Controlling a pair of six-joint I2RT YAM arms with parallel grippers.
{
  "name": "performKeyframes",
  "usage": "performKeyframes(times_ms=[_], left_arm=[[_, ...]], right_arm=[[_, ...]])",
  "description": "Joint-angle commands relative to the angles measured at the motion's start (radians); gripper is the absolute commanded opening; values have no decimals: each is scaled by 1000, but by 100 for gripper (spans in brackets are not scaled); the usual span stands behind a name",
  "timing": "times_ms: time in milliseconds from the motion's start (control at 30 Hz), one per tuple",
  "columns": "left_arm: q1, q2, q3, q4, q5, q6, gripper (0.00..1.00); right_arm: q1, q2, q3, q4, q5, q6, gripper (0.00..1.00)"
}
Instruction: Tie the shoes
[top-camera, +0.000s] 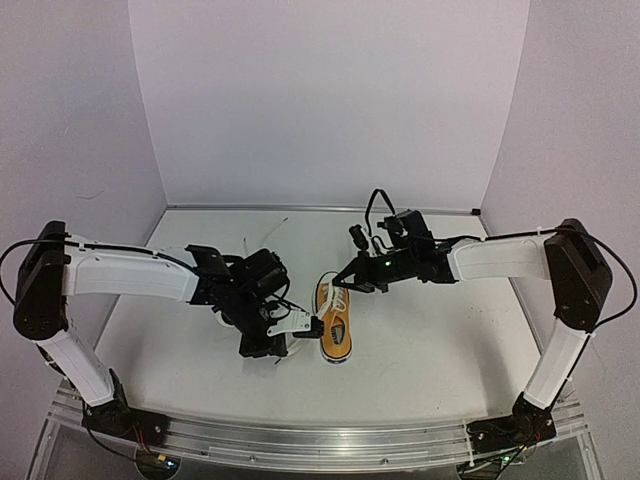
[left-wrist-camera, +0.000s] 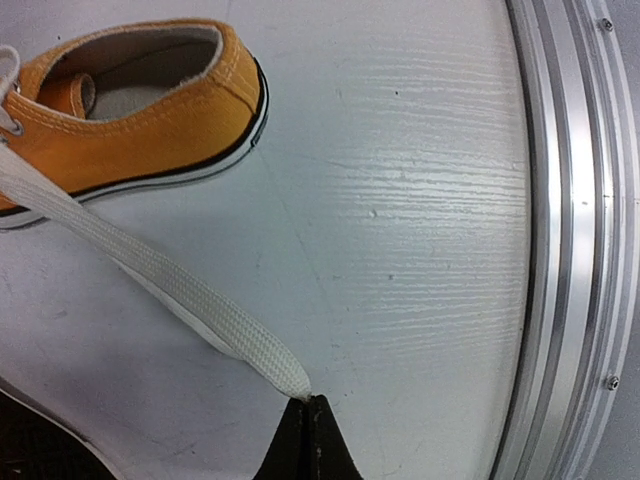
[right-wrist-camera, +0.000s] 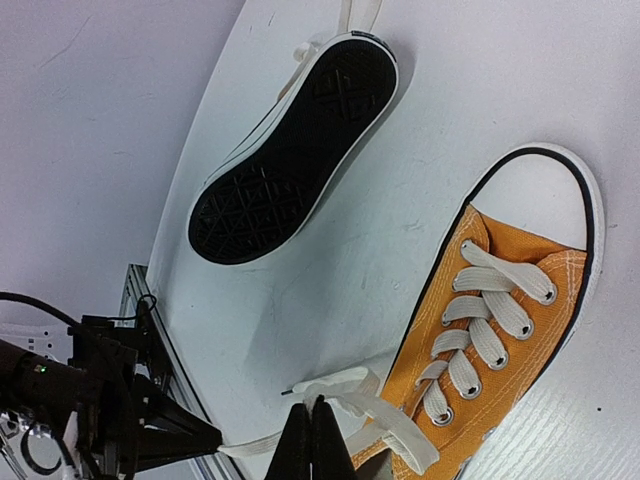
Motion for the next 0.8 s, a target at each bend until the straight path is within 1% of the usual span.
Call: performKeyframes(times_ms=[0,67,133,233,333,433,500,600,767], left_arm=[[1,-6,-18,-31,44,-62,0],[-28,-21,-30,-19,53,-78,0],[-85,-26,-20,4,49,-83,0],[-167,1,41,28,52,-69,0],[-212,44,120,49,50,-31,0],[-223,63,145,147,36,24,0],[-223,66,125,285,30,68,0],[-222,103,124,437,39,132,0],[-221,220,215,526,0,261,0]], right_arm=[[-4,-16,-2,3,10,-16,0],[-4,-16,-5,0,16,-20,0],[-4,-5,-2,-2,16,-24,0],[-4,13,8,-3,8,-29,0],[-4,15,16,-3,2,-38,0],[-4,8,18,-4,-7,-62,0],[-6,3,19,-9,-16,-79,0],[-10,-2,19,-18,-28,-105,0],[-18,-10,21,-36,-41,-134,0]])
